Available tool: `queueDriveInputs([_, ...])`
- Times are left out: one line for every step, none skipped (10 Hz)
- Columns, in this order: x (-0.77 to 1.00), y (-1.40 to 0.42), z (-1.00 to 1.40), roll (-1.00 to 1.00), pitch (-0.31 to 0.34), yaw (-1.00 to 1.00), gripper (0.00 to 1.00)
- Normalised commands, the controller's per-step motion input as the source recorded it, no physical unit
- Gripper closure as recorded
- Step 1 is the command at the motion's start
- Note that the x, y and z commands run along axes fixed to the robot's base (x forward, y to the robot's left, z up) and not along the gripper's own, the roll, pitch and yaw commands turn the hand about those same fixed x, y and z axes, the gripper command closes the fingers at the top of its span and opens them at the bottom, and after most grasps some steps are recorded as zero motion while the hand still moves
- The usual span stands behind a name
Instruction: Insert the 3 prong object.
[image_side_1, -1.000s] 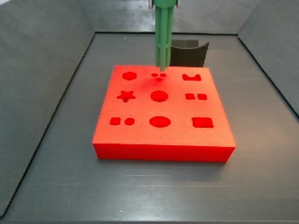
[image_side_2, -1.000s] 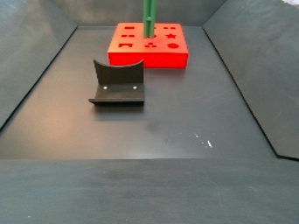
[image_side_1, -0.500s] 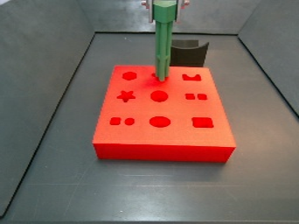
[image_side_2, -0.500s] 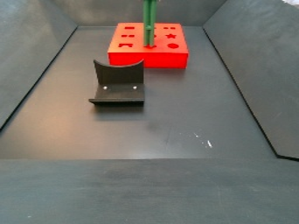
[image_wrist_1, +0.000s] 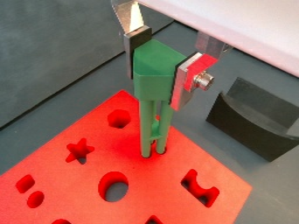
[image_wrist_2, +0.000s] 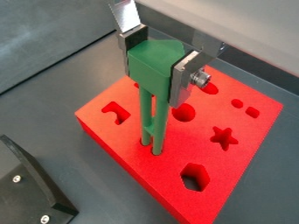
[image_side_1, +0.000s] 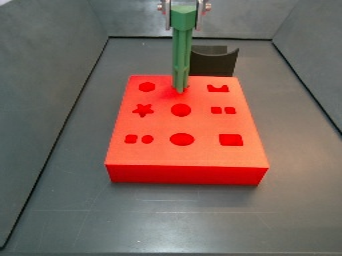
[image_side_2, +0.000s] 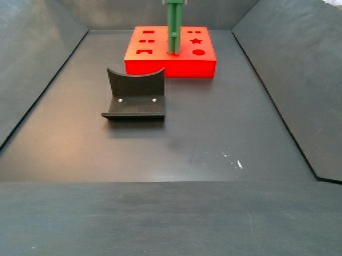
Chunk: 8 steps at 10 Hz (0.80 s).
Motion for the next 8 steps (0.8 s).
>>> queueDriveInputs([0.01,0.00,-0.43,0.11,0.121,0.05,1.00])
queueDriveInputs([0.07,0.00,-0.60,0.15,0.210,0.02,1.00])
queueDriveInputs([0.00,-0.01,-0.57,0.18,0.149,0.01,1.00])
queueDriveInputs([0.00,-0.05,-0.53,0.17,0.121,0.00,1.00])
queueDriveInputs([0.00,-0.08,-0.50,0.19,0.087,0.00,1.00])
queueDriveInputs([0.00,-0.10,-0.47,0.20,0.074,0.00,1.00])
queueDriveInputs([0.05,-0.04,-0.37,0.16,0.089,0.00,1.00])
queueDriveInputs([0.00,0.00,0.00,0.00,0.000,0.00,1.00])
